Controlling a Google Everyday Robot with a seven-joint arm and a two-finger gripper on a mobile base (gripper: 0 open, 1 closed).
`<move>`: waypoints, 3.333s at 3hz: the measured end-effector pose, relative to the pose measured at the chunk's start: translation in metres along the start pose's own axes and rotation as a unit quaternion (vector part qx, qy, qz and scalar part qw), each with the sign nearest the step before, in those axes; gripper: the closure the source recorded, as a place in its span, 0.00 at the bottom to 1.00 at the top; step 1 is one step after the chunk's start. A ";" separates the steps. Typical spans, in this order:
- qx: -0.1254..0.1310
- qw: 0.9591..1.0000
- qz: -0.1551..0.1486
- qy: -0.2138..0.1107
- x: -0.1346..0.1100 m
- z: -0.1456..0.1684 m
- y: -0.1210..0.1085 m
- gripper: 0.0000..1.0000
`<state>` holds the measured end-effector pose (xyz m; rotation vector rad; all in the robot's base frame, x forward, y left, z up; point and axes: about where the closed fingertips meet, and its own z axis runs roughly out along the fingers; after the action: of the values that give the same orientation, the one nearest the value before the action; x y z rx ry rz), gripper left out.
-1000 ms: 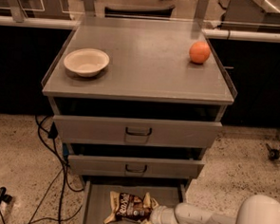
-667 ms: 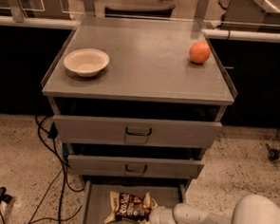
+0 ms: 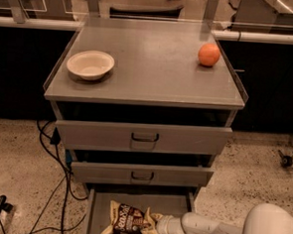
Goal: Pick brown chip bag from bottom drawer and place on counter
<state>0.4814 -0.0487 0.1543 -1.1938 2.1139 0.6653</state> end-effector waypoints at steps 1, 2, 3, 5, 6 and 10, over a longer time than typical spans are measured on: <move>0.000 1.000 0.000 0.000 0.000 0.000 0.000 0.74; 0.000 1.000 0.000 0.000 0.000 0.000 0.000 1.00; -0.003 1.000 -0.005 0.005 -0.007 -0.002 0.000 1.00; -0.016 0.999 -0.018 -0.033 -0.077 -0.059 -0.013 1.00; -0.030 0.997 -0.045 -0.058 -0.105 -0.108 0.000 1.00; -0.066 0.989 -0.099 -0.093 -0.166 -0.271 -0.004 1.00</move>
Offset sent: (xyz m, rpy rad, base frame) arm 0.0000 0.0000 0.0000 0.0000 0.0000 0.0000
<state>0.4809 -0.1406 0.4586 -1.3384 1.7937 0.8001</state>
